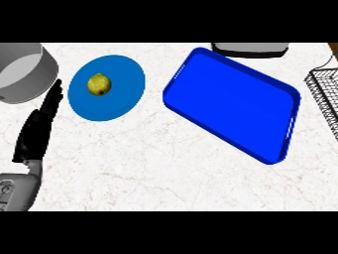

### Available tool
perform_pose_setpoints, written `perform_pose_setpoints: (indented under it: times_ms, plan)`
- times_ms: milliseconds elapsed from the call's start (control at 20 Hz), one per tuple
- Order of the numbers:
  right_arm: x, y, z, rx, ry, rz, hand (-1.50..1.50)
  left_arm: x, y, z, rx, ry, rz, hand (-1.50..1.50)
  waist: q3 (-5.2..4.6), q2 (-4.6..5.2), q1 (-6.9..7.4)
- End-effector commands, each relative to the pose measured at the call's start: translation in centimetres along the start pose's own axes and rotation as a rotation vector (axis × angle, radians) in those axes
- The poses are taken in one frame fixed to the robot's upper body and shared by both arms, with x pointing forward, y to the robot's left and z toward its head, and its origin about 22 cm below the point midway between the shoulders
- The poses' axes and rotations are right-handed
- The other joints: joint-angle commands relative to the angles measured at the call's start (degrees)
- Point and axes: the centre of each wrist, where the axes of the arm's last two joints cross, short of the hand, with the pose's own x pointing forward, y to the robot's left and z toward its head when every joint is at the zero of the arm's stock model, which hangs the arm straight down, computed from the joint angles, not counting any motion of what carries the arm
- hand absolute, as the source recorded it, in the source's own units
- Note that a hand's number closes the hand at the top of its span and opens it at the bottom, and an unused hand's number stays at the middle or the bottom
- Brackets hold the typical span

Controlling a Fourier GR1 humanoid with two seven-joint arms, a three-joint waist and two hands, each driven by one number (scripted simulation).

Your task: Pick the sweet potato from the tray and place it in the tiered basket

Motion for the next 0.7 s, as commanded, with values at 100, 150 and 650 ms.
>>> perform_pose_setpoints:
  times_ms: [100, 150, 650]
  plan:
    - [-0.5, 2.6, 0.7, 0.105, 0.112, -0.088, 1.5, -0.5, -0.2, 0.4, -0.003, 0.014, 0.0, 0.0, 0.0, -0.25, -0.67]
    - [-0.9, 3.5, 0.6, 0.13, 0.119, -0.085, 1.5, -0.4, 0.5, 0.7, -0.003, 0.012, 0.0, 0.0, 0.01, -0.35, -0.68]
    - [-2.2, 5.7, 1.3, 0.165, 0.248, -0.411, -1.5, -0.7, 0.3, 0.8, 0.022, 0.016, 0.001, 0.0, -0.02, -0.49, -1.04]
